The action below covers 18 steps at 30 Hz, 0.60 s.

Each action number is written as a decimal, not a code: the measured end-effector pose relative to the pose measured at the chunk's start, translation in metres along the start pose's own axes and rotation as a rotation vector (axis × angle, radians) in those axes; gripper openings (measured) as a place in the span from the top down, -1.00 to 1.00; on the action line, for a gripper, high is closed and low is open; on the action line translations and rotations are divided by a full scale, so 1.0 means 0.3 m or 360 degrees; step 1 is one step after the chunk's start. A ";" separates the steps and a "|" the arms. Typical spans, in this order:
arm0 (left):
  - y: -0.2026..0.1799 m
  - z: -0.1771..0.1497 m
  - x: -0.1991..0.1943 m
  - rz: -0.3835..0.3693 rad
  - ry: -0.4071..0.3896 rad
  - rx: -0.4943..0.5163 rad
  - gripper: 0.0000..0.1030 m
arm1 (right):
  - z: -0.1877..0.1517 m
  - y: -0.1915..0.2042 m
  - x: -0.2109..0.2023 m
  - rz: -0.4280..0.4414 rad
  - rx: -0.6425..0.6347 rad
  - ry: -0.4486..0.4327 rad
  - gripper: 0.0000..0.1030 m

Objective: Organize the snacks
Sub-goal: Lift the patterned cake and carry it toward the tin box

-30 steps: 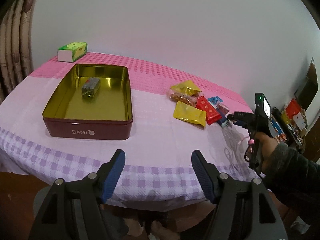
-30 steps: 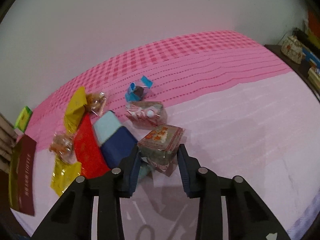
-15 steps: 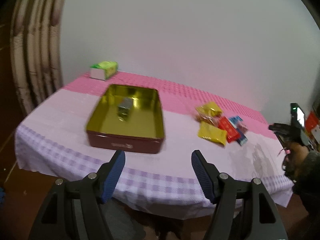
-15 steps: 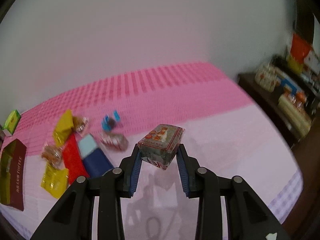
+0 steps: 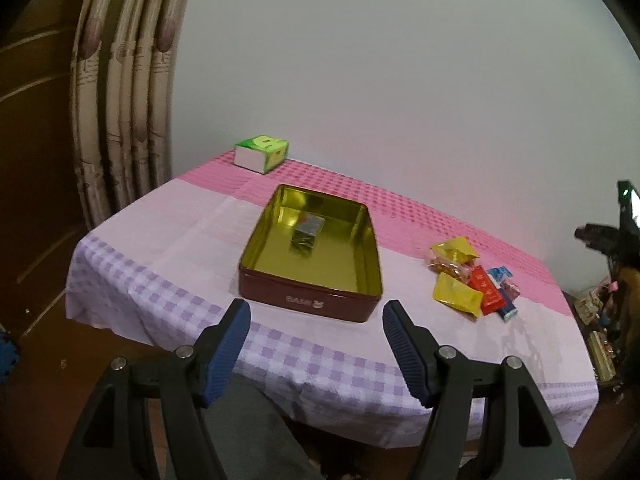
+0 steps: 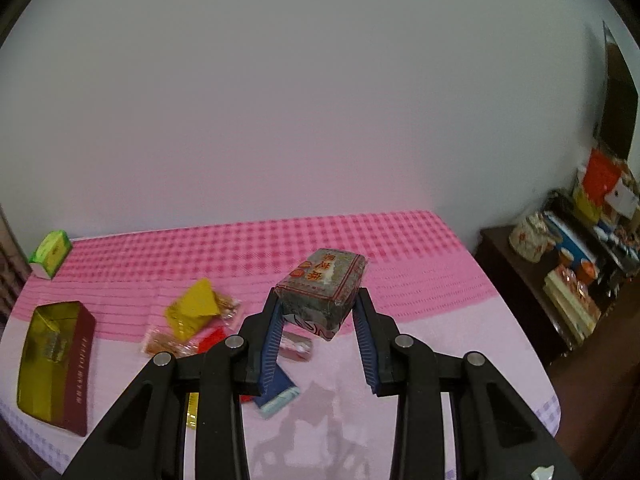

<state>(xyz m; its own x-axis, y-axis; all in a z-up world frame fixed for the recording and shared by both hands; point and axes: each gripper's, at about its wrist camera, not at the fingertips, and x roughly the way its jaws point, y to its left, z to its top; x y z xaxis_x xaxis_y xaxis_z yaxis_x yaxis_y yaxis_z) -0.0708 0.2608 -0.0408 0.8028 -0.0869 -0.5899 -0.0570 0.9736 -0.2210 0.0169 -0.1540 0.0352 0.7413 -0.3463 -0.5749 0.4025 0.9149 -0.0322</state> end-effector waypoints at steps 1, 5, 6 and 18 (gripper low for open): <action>0.004 0.000 0.001 0.0025 -0.0003 -0.0002 -0.36 | 0.009 0.019 -0.011 0.0004 -0.0013 -0.0013 0.40; 0.028 0.002 0.009 0.0107 -0.0006 -0.0019 -0.36 | 0.034 0.088 -0.030 0.0022 -0.0068 -0.0036 0.40; 0.034 0.002 0.011 0.0122 -0.0005 -0.0028 -0.36 | 0.038 0.108 -0.034 0.0027 -0.0081 -0.0039 0.40; 0.054 -0.004 0.036 0.0195 0.0007 -0.0027 -0.36 | 0.015 0.340 -0.002 0.0119 -0.0233 -0.0028 0.40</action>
<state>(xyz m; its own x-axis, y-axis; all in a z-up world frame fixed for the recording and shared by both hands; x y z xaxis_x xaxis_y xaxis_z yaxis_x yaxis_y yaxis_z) -0.0639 0.2755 -0.0518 0.7866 0.0313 -0.6167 -0.1645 0.9732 -0.1604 0.0601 -0.0613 0.0360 0.7761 -0.2784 -0.5658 0.2639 0.9583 -0.1095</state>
